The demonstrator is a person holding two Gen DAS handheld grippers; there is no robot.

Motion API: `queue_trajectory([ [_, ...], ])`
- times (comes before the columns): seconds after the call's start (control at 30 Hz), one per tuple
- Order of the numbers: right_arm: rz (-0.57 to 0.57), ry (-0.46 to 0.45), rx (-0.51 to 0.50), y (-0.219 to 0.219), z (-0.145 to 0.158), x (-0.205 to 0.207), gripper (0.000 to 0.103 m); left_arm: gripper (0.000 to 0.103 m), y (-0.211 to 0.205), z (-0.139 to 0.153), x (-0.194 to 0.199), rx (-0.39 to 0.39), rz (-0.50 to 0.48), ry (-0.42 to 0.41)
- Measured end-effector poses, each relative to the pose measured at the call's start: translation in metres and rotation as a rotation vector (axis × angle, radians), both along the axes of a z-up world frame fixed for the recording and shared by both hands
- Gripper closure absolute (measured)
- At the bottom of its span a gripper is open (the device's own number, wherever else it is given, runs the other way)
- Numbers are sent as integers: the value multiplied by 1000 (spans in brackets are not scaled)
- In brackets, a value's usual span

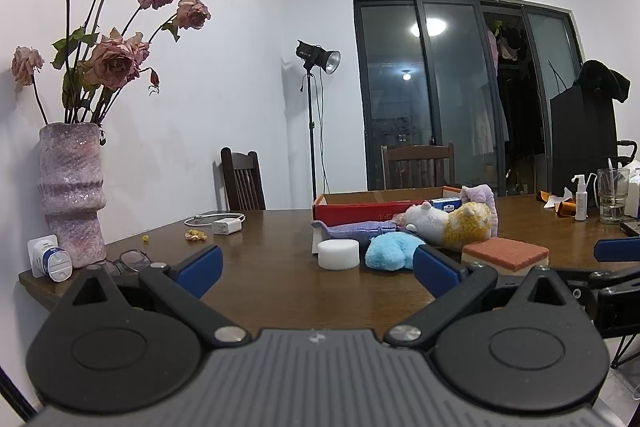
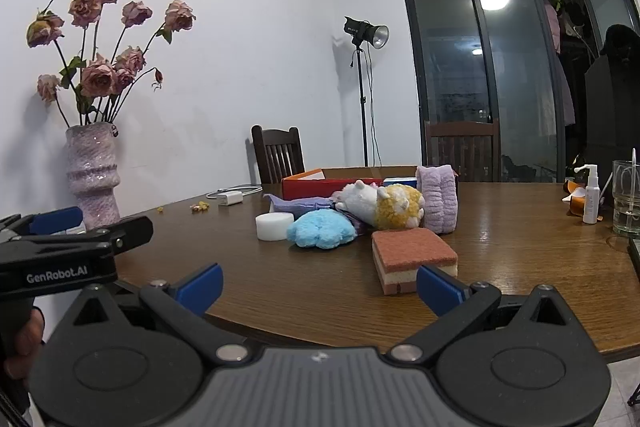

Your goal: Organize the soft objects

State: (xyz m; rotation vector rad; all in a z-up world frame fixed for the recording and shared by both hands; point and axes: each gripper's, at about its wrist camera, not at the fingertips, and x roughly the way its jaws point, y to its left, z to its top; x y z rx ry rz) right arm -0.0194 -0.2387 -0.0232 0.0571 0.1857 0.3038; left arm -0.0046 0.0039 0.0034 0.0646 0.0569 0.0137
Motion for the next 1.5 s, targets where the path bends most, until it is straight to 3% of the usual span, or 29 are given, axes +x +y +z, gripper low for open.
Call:
queue_trajectory([
  [0.17, -1, 2, 1, -1, 0, 0, 0, 0, 3, -5, 5, -29, 1, 11],
  [0.33, -72, 5, 0, -20, 7, 15, 0, 0, 0, -13, 18, -1, -3, 59],
  [0.4, -120, 33, -14, -30, 10, 31, 0, 0, -3, -13, 24, 3, -10, 68],
  [0.5, -105, 70, -23, -41, 10, 59, 0, 0, -7, -9, 43, 15, -95, 101],
  [0.73, -92, 113, -106, -28, 2, 126, 4, 0, -22, 0, 90, -24, -166, 142],
  [0.87, -66, 209, -137, -17, -9, 153, 33, 0, -29, 4, 100, -22, -156, 119],
  [0.9, -35, 199, -138, -16, -9, 149, 33, 0, -28, 5, 100, -25, -161, 119],
  [1.07, 312, 141, -262, 1, -11, 104, 29, 0, -24, 4, 104, -43, -191, 155],
  [1.1, 317, 135, -309, 4, -13, 98, 16, 0, -25, 3, 106, -49, -199, 169],
  [1.13, 291, 122, -344, 5, -13, 96, 10, 0, -25, 1, 109, -60, -208, 183],
  [1.2, 218, 95, -383, 0, -11, 93, 7, 0, -28, -2, 113, -76, -251, 201],
  [1.27, 128, 117, -334, -15, -4, 97, 10, 3, -35, -6, 120, -63, -280, 245],
  [1.33, 94, 147, -201, -33, 4, 98, 14, 15, -38, -9, 125, -83, -311, 290],
  [1.4, 94, 178, -50, -51, 5, 98, 26, 25, -40, -11, 130, -127, -336, 332],
  [1.47, 112, 168, 22, -54, 3, 98, 35, 32, -42, -13, 135, -163, -359, 372],
  [1.5, 125, 149, 38, -52, 1, 97, 46, 42, -43, -14, 138, -172, -379, 386],
])
